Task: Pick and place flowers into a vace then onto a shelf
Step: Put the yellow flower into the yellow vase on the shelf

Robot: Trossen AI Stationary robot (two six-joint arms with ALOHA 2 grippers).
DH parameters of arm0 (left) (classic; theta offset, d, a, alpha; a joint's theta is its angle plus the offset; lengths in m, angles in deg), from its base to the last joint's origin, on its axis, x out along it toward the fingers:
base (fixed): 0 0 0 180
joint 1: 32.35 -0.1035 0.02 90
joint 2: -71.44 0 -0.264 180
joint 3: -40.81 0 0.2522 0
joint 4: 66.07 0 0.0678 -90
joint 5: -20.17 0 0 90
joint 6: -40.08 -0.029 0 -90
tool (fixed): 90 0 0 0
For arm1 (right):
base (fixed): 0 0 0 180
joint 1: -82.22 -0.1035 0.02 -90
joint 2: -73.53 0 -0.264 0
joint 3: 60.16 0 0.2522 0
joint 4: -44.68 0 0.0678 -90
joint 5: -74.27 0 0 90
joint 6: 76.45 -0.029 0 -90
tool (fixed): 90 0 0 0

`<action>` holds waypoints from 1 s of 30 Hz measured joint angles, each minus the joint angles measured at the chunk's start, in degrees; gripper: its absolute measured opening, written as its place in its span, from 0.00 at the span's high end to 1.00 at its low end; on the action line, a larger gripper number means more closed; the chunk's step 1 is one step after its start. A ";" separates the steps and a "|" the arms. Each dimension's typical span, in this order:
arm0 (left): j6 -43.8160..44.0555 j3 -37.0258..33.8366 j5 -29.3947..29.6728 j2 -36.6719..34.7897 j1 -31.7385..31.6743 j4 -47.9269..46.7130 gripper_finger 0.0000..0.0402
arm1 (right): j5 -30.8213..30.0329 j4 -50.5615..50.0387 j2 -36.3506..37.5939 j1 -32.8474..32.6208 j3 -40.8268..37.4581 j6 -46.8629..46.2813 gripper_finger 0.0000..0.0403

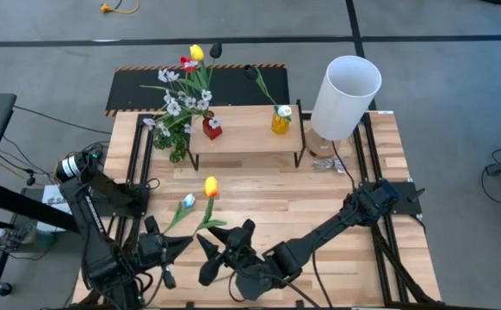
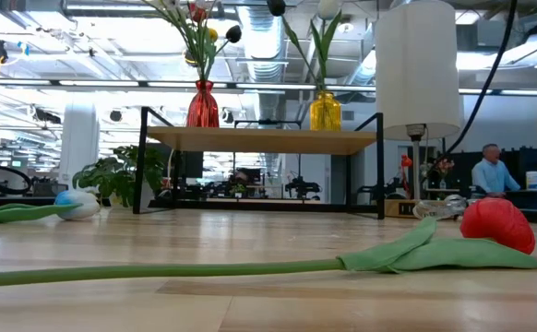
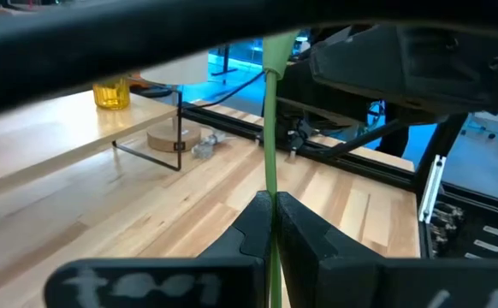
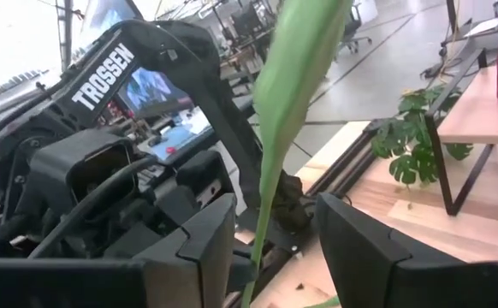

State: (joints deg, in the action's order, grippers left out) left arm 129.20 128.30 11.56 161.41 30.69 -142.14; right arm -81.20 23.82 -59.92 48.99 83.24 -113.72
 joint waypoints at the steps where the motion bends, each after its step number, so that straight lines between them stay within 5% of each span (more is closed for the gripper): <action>1: -0.01 0.00 -0.04 0.00 0.00 -0.11 1.00 | -0.04 0.07 0.00 0.02 0.00 0.02 0.62; 15: -0.38 0.00 -0.16 0.02 -1.27 0.34 1.00 | 2.68 6.08 0.00 2.80 0.00 1.72 0.64; 30: -0.47 0.00 -0.06 0.04 -2.58 0.14 1.00 | 3.26 5.29 0.00 2.95 0.00 1.76 0.96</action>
State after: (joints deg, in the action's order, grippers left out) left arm 128.72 128.30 11.50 161.46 28.11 -142.00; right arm -77.95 29.11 -59.92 51.94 83.24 -111.96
